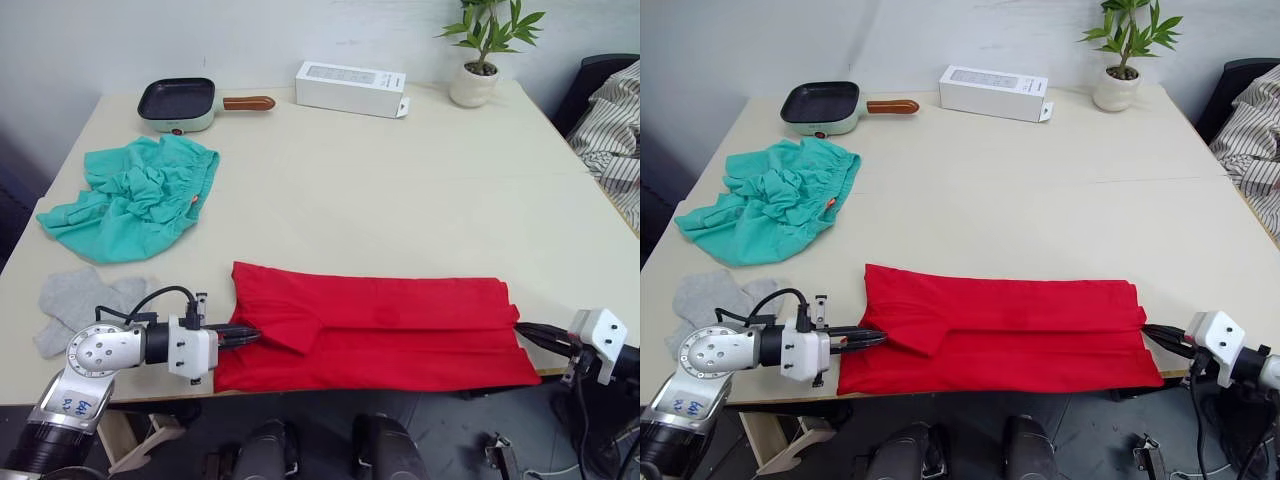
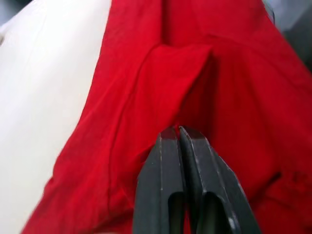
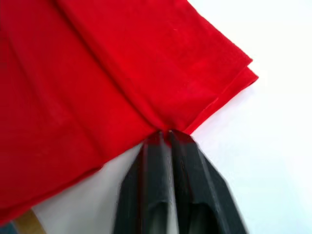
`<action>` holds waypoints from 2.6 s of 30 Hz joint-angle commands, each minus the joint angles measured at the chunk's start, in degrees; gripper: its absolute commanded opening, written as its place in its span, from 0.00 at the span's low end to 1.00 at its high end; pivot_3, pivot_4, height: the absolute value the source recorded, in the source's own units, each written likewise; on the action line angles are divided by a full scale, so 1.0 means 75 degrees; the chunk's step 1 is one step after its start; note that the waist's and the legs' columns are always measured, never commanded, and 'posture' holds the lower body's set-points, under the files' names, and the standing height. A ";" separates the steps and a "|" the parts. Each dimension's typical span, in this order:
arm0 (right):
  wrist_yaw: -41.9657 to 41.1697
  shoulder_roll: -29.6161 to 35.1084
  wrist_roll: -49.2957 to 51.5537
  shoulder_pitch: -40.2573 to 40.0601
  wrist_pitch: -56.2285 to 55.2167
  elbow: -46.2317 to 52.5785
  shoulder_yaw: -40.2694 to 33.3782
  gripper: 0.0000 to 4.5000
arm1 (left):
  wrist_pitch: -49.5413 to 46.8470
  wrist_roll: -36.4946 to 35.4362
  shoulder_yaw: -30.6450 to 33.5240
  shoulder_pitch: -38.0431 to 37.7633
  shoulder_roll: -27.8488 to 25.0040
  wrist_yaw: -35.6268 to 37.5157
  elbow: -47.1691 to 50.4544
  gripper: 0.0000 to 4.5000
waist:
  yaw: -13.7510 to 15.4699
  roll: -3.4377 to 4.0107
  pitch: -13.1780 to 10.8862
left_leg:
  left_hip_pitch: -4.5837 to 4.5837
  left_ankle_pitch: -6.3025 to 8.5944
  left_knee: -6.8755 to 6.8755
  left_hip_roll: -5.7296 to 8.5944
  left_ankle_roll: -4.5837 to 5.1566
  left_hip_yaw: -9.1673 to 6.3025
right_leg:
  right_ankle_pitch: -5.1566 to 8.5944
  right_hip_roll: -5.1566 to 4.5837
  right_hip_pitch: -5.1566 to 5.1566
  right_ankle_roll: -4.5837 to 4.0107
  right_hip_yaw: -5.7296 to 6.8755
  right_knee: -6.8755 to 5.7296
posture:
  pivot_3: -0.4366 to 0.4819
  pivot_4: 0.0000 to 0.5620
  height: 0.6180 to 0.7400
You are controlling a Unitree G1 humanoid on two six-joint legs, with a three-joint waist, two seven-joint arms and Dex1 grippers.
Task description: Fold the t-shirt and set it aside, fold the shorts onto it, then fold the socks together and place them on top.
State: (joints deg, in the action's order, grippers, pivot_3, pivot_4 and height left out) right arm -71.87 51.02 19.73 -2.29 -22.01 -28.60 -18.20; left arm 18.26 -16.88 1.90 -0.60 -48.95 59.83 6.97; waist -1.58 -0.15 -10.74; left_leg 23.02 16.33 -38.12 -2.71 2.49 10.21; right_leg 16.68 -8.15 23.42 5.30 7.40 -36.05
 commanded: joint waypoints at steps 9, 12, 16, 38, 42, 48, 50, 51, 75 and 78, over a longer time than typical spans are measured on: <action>-0.0358 0.1268 0.1558 -0.1142 0.3652 0.2652 -0.1453 0.98 | -0.4807 -0.3055 0.1848 0.0195 -0.1037 -0.0003 0.0769 0.63 | 0.0032 0.0037 0.0003 | 0.0005 0.0011 0.0006 0.0002 -0.0018 -0.0010 | 0.0005 0.0003 -0.0004 -0.0008 0.0006 0.0016 | 0.48 0.27 1.00; 0.0042 0.1123 0.2193 -0.1002 0.4822 0.3863 -0.1459 0.99 | -0.5360 -0.3134 0.1546 0.0836 -0.0451 -0.0598 0.0991 0.63 | 0.0062 0.0035 0.0006 | 0.0004 0.0009 0.0007 0.0001 -0.0035 -0.0020 | 0.0004 0.0004 -0.0008 -0.0008 0.0005 0.0012 | 0.48 0.27 1.00; 0.0775 0.0411 0.2374 -0.0447 0.5096 0.5099 -0.0889 0.86 | -0.5036 -0.2252 0.0729 0.1297 0.0526 -0.1237 0.1206 0.44 | 0.0077 0.0031 0.0008 | 0.0006 0.0001 0.0011 0.0001 -0.0020 -0.0018 | 0.0004 0.0023 -0.0005 -0.0008 0.0005 0.0008 | 0.48 0.27 1.00; 0.5462 -0.3387 -0.0946 -0.0364 0.3404 0.4561 0.1252 0.00 | -0.4576 0.0982 -0.0528 0.1568 0.2810 -0.3902 -0.0393 0.00 | 0.0214 -0.0036 0.0066 | 0.0019 -0.0004 -0.0001 0.0001 -0.0018 -0.0016 | 0.0002 0.0067 0.0004 -0.0008 0.0000 0.0005 | 0.48 0.27 1.00; 0.5018 -0.2898 -0.0695 -0.0684 0.2654 0.3745 0.0397 0.00 | -0.4397 0.0859 -0.0229 0.1703 0.2859 -0.3846 -0.0735 0.00 | 0.0206 -0.0046 0.0078 | 0.0014 0.0000 0.0001 0.0001 -0.0012 -0.0018 | 0.0002 0.0067 -0.0002 -0.0009 0.0000 0.0009 | 0.48 0.27 1.00; 0.5170 -0.2798 -0.0064 -0.0453 0.2397 0.2634 -0.0837 0.00 | -0.3737 0.0652 -0.0212 0.1936 0.2842 -0.3071 -0.1354 0.00 | 0.0182 -0.0052 0.0087 | 0.0006 -0.0004 0.0003 -0.0005 -0.0013 -0.0015 | 0.0002 0.0067 -0.0006 -0.0009 -0.0003 0.0009 | 0.48 0.27 1.00; 0.4835 -0.2718 0.0267 -0.0434 0.2376 0.2615 -0.1052 0.00 | -0.3690 0.0354 -0.0156 0.1906 0.2816 -0.2594 -0.1385 0.00 | 0.0179 -0.0050 0.0087 | 0.0007 -0.0004 0.0005 -0.0006 -0.0014 -0.0015 | 0.0003 0.0067 -0.0003 -0.0012 -0.0003 0.0009 | 0.48 0.27 1.00; 0.4588 -0.2694 0.0611 -0.0415 0.2522 0.2737 -0.1148 0.00 | -0.3855 0.0020 -0.0035 0.1855 0.2848 -0.2357 -0.1312 0.00 | 0.0175 -0.0048 0.0087 | 0.0007 -0.0003 0.0006 -0.0007 -0.0015 -0.0015 | 0.0004 0.0063 -0.0001 -0.0013 -0.0005 0.0008 | 0.48 0.27 1.00; -0.1897 0.0373 -0.1910 0.6004 0.3013 -0.3301 0.3289 0.73 | -0.4454 -0.2570 0.0283 0.1055 0.1696 0.0470 0.2008 1.00 | -0.0009 -0.0015 0.0070 | 0.0017 -0.0013 0.0000 -0.0013 -0.0027 -0.0009 | 0.0010 0.0071 0.0007 -0.0026 0.0006 0.0011 | 0.48 0.27 1.00; -0.2539 0.0238 -0.2076 0.6392 0.3251 -0.3564 0.3556 0.65 | -0.4418 -0.2530 0.0324 0.0989 0.1725 0.0303 0.2140 1.00 | -0.0016 -0.0014 0.0069 | 0.0019 -0.0015 -0.0004 -0.0008 -0.0024 -0.0007 | 0.0010 0.0074 0.0007 -0.0026 0.0006 0.0009 | 0.48 0.27 1.00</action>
State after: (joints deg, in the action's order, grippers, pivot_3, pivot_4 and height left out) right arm -87.19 52.56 4.99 44.62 1.57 -54.68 7.45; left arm -15.44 -35.47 3.50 7.11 -36.23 62.92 20.31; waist -1.70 -0.25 -10.22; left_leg 23.16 16.22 -38.16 -2.77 2.31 10.16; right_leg 16.76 -7.60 23.47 5.11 7.44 -35.97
